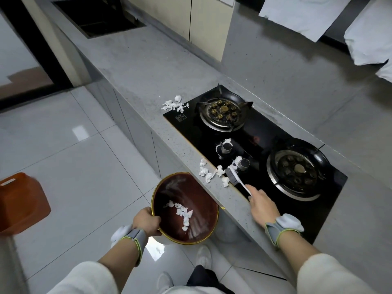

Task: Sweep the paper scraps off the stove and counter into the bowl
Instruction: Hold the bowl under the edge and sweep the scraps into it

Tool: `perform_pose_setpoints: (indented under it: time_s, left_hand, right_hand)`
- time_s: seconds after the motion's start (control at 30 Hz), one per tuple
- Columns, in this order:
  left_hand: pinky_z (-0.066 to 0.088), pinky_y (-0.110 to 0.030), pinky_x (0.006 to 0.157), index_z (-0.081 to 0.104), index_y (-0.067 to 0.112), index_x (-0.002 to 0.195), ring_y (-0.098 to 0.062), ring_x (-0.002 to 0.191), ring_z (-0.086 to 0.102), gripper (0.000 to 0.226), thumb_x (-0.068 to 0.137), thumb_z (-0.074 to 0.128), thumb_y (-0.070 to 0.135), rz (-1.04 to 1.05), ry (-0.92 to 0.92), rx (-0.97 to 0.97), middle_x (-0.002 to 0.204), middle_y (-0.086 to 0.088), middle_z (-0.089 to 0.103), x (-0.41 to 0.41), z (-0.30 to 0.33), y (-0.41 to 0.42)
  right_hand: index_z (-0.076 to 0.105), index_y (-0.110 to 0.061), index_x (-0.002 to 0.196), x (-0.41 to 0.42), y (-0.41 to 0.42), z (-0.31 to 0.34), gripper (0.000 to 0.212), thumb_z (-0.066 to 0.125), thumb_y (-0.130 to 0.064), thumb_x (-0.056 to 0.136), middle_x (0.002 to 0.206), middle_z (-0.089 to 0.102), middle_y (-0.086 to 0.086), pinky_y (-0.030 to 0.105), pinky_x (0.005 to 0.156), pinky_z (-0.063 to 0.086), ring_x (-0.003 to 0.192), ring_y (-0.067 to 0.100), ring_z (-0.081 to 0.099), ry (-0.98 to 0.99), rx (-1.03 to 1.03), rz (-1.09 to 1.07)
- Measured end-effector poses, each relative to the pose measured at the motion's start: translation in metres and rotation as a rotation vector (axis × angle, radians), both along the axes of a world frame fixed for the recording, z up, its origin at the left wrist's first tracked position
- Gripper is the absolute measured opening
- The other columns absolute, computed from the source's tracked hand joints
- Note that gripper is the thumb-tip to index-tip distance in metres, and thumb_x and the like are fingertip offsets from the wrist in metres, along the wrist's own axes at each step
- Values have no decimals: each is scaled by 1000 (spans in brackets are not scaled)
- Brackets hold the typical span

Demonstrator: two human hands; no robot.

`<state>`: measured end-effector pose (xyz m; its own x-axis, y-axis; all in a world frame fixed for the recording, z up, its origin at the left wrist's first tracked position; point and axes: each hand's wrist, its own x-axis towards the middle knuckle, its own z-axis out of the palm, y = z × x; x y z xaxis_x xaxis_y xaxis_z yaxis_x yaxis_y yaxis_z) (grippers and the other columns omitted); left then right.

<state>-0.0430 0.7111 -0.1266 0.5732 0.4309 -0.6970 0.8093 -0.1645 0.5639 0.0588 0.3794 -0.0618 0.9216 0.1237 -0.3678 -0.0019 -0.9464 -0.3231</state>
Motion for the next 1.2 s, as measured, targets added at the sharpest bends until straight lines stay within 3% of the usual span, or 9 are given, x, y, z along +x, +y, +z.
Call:
perform_pose_setpoints:
  time_s: [0.1, 0.33, 0.5, 0.73, 1.0, 1.1, 1.2]
  left_hand:
    - [64, -49, 65, 63, 8, 83, -40, 73, 73, 17, 66, 61, 8, 19, 4, -12, 78, -16, 73, 0, 1, 0]
    - [64, -50, 66, 63, 8, 83, -40, 73, 73, 12, 71, 63, 4, 38, 14, 4, 78, -16, 72, 1, 5, -3]
    - [64, -47, 61, 63, 7, 85, -38, 70, 74, 11, 75, 61, 2, 36, 14, 35, 81, -16, 72, 11, 15, 1]
    - [64, -49, 64, 63, 7, 88, -39, 72, 74, 14, 74, 61, 2, 76, 18, 32, 82, -16, 72, 16, 14, 6]
    - [64, -49, 63, 64, 6, 86, -40, 72, 74, 14, 73, 61, 4, 109, 13, 6, 84, -18, 73, 9, 11, 3]
    - [64, -48, 60, 64, 6, 87, -39, 67, 75, 12, 77, 59, 2, 108, 16, 11, 85, -19, 72, 7, 13, -2]
    - [64, -48, 60, 63, 7, 87, -38, 66, 75, 11, 78, 58, 2, 97, 16, 6, 85, -19, 72, 7, 13, -5]
  right_hand:
    - [36, -32, 142, -11, 10, -10, 47, 35, -16, 97, 97, 47, 6, 39, 78, 46, 90, 34, 56, 25, 75, 10]
    - [45, -31, 138, -25, 30, -20, 43, 42, -16, 98, 107, 54, 10, 36, 86, 44, 104, 31, 56, -26, 220, 123]
    - [44, -34, 139, 10, 31, -2, 44, 40, -15, 99, 90, 44, 1, 37, 74, 43, 81, 24, 53, -105, 219, 130]
    - [39, -28, 140, 53, 65, -7, 52, 37, -8, 91, 109, 50, 15, 40, 79, 47, 95, 41, 57, -25, 27, 109]
    - [41, -39, 139, 14, 59, -17, 50, 40, -13, 96, 101, 46, 0, 34, 82, 43, 101, 29, 55, 57, 155, 372]
    - [43, -34, 139, -2, 46, -21, 46, 41, -15, 98, 103, 50, 2, 35, 81, 43, 97, 28, 55, -47, 227, 252]
    - [37, -34, 143, -4, 31, -19, 47, 38, -16, 99, 93, 43, 0, 33, 69, 40, 79, 25, 53, -127, 199, 58]
